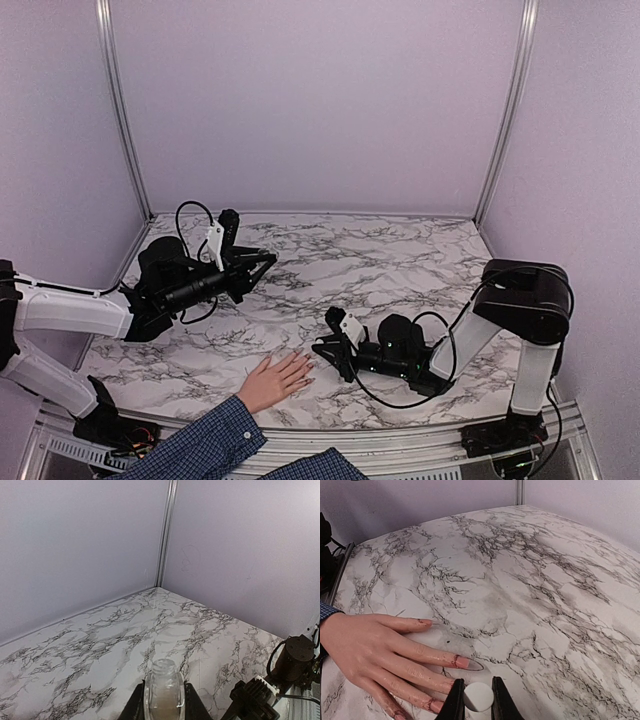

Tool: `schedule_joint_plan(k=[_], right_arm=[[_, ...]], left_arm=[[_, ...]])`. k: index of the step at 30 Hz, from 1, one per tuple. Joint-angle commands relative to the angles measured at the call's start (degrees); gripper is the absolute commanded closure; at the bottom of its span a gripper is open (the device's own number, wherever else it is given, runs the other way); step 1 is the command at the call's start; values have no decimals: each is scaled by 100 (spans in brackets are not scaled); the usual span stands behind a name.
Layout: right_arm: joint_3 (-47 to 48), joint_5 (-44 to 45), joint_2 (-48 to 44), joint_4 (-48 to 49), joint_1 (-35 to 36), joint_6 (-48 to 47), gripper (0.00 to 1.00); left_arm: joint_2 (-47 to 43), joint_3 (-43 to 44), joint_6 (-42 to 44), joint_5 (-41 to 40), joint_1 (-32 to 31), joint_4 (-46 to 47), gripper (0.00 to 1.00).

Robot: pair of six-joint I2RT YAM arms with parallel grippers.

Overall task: Paint the nails
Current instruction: Paint the hand on the nail.

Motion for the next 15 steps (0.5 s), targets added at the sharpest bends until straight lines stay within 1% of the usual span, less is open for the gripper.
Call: schedule_joint_plan(k=[1,15], right_arm=[[146,125,40,-40,48,-45,100],[107,266,-34,-18,-1,-16,100]], left_arm=[[-172,-19,19,-14,35,272,100],[-165,-22,19,-15,35,264,100]])
